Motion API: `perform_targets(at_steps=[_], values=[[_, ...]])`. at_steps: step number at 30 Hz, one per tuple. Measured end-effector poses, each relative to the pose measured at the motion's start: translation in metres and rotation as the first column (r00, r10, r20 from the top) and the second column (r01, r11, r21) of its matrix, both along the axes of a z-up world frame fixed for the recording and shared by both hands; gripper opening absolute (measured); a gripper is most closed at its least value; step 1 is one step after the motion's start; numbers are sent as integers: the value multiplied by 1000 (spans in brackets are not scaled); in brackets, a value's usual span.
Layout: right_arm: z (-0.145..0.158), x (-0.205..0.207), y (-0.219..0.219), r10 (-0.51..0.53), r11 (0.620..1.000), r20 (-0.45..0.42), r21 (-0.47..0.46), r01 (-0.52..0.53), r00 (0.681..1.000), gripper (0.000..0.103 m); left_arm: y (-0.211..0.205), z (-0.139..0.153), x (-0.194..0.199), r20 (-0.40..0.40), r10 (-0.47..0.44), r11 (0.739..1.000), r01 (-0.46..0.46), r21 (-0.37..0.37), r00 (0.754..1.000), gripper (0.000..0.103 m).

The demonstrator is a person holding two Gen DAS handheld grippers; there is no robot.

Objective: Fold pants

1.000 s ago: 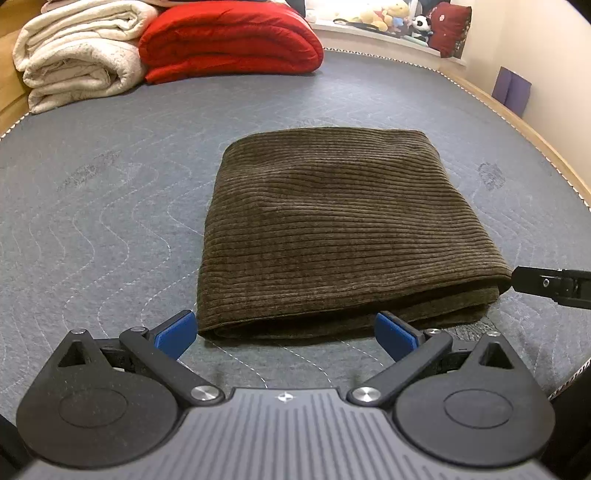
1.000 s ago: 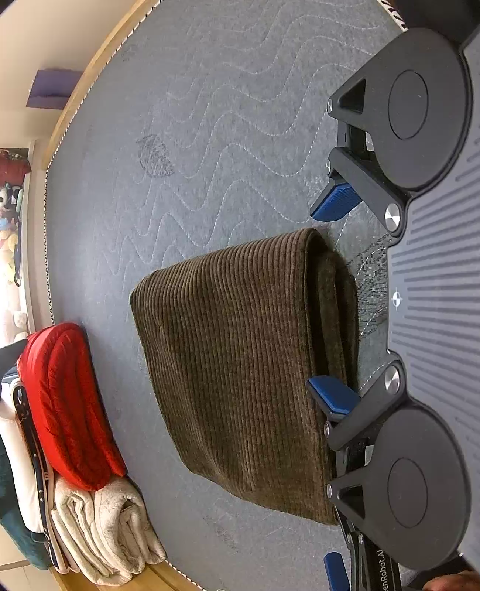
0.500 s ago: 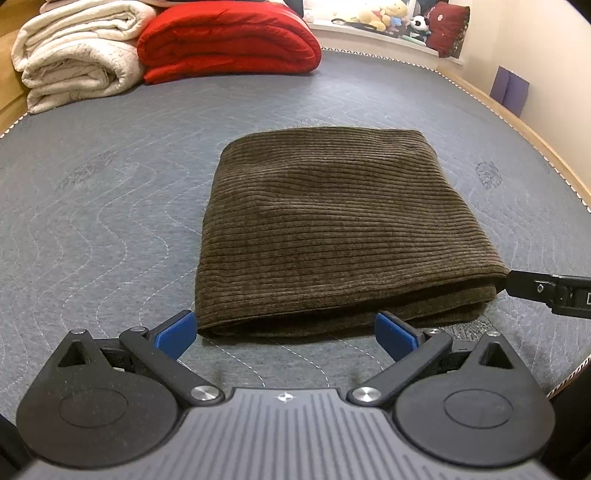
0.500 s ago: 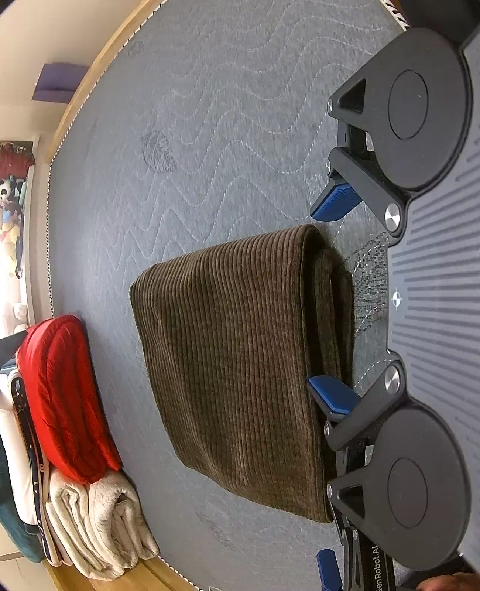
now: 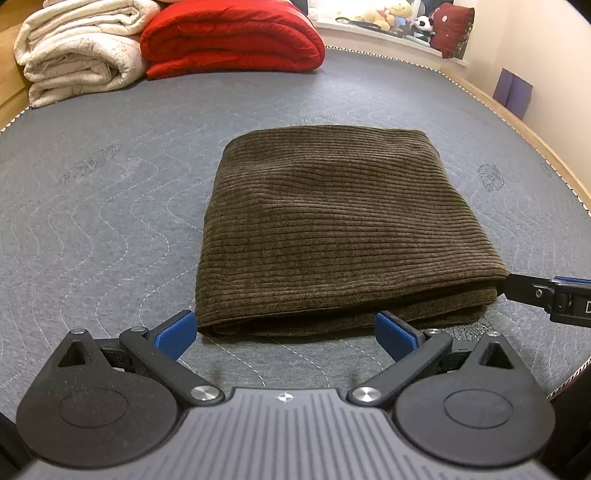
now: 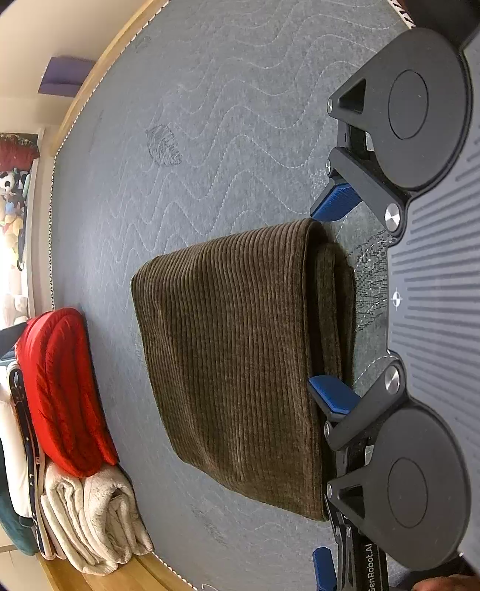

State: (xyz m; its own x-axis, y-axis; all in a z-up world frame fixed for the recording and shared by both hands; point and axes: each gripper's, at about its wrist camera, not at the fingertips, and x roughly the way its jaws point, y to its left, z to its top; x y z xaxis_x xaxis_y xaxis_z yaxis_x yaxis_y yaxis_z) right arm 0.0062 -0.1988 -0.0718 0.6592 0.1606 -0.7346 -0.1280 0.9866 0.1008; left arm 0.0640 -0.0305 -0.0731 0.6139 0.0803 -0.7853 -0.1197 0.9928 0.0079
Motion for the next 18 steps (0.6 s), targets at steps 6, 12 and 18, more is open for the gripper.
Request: perform_targets(at_steps=[6,12,18], values=[[1,0,1,2,1000,0,0,-2,1000,91,0,-1,0,-3,4,1000,-4,-2,1000,103],[1,1,0,9,1000,1,-3,-9,1000,91,0,-1,0,-4,5,1000,-5,-3,1000,103],[1,0,1,9,1000,0,-2,-9,1000,91,-1,-2,0,-6,3,1000,-3,0,1000,103]])
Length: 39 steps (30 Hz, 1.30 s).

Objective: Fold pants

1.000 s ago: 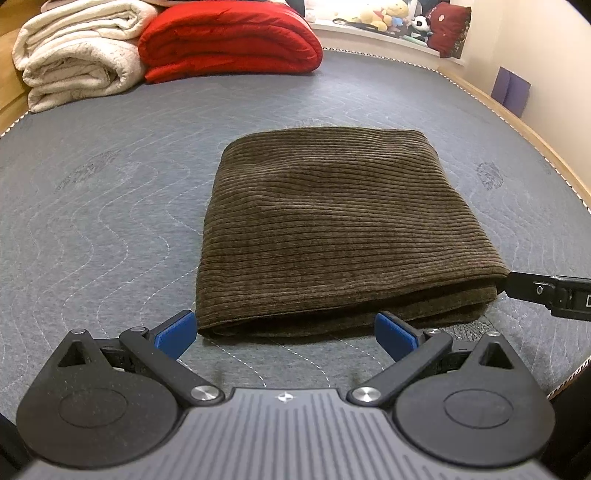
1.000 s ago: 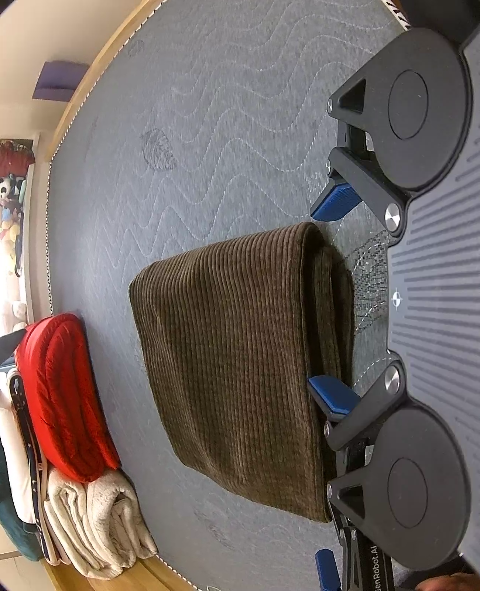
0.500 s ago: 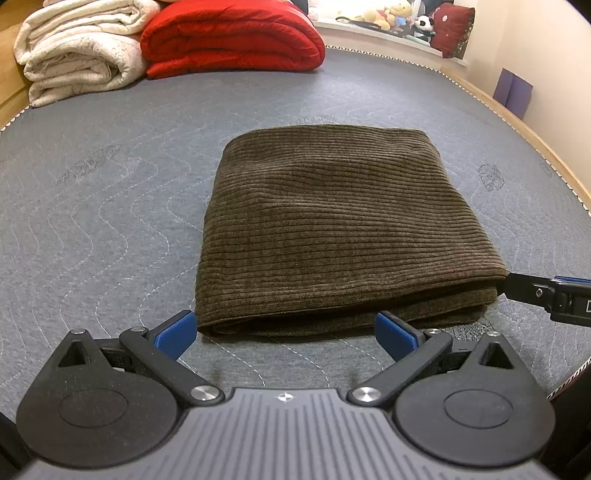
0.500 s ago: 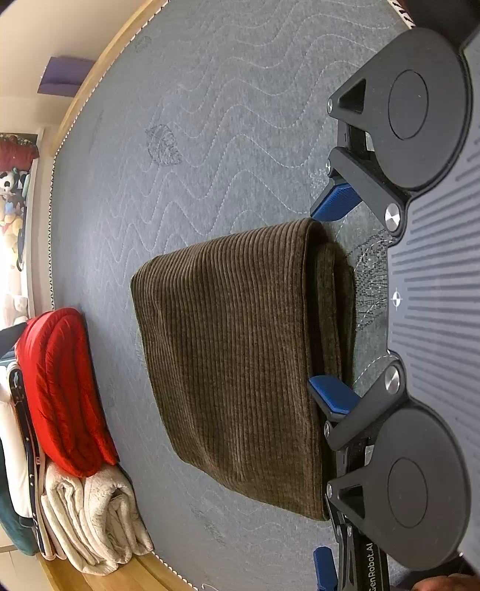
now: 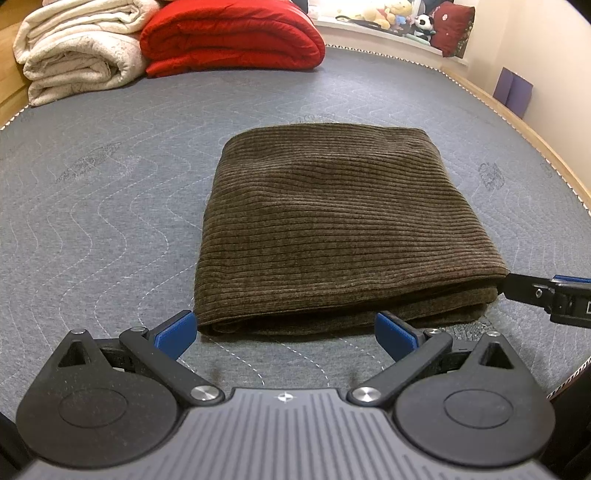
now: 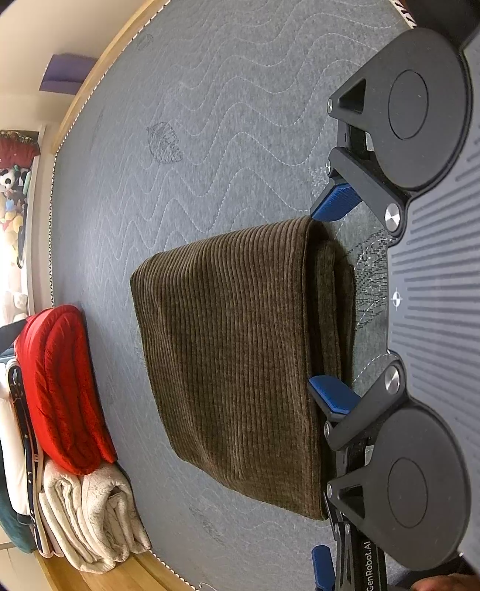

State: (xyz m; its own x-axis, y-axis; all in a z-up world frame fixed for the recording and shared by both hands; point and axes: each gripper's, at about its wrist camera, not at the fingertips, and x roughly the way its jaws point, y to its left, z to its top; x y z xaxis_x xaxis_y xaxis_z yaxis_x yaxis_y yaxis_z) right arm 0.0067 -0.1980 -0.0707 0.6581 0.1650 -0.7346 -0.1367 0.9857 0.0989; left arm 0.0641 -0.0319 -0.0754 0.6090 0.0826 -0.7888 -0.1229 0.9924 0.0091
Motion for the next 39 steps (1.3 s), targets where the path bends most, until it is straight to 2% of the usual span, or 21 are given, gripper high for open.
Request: perform_targets(at_steps=[39], values=[[-2,2,-2,19,1000,-8,-3,-19,1000,91,-1,2,0,6,-9,1000,9,1,1000,103]])
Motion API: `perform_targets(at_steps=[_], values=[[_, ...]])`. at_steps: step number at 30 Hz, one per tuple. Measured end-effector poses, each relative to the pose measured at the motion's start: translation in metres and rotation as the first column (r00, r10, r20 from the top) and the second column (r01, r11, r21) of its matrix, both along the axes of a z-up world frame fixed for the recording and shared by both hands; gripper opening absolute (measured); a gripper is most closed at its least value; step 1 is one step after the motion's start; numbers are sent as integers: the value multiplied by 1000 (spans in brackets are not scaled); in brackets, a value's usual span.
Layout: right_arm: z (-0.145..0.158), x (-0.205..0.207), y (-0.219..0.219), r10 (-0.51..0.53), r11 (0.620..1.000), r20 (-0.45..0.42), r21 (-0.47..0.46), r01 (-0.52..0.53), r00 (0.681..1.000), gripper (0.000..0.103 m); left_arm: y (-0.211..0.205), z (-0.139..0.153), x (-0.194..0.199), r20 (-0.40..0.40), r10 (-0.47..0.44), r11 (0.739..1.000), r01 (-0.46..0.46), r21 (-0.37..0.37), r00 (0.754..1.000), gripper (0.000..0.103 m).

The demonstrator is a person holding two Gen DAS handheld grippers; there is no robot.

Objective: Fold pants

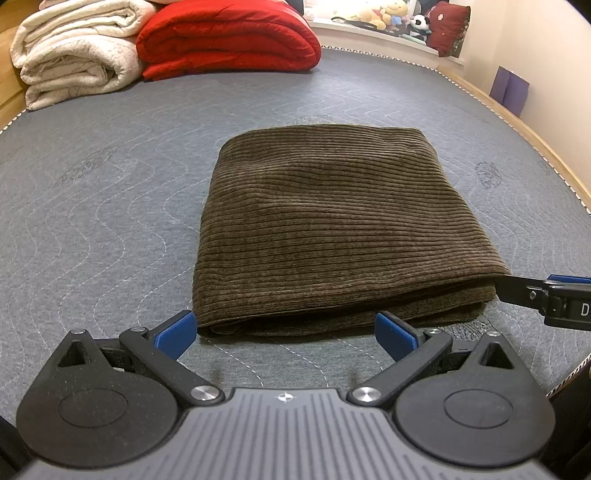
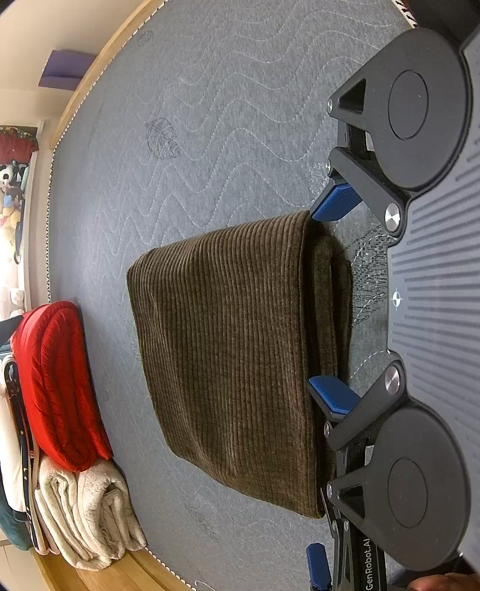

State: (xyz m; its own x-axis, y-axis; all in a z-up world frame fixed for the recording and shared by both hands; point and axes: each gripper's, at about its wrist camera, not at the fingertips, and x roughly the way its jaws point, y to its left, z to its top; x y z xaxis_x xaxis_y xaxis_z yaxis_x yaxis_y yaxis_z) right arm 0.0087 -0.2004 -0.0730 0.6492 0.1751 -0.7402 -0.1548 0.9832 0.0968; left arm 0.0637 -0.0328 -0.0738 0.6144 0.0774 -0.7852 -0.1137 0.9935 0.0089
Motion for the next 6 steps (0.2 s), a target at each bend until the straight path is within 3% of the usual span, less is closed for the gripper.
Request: perform_targets(at_steps=[6], values=[[0,0,1,0,1000,0,-1,0,1000,91,0,-1,0,-1,-9,1000,9,2,1000,103]])
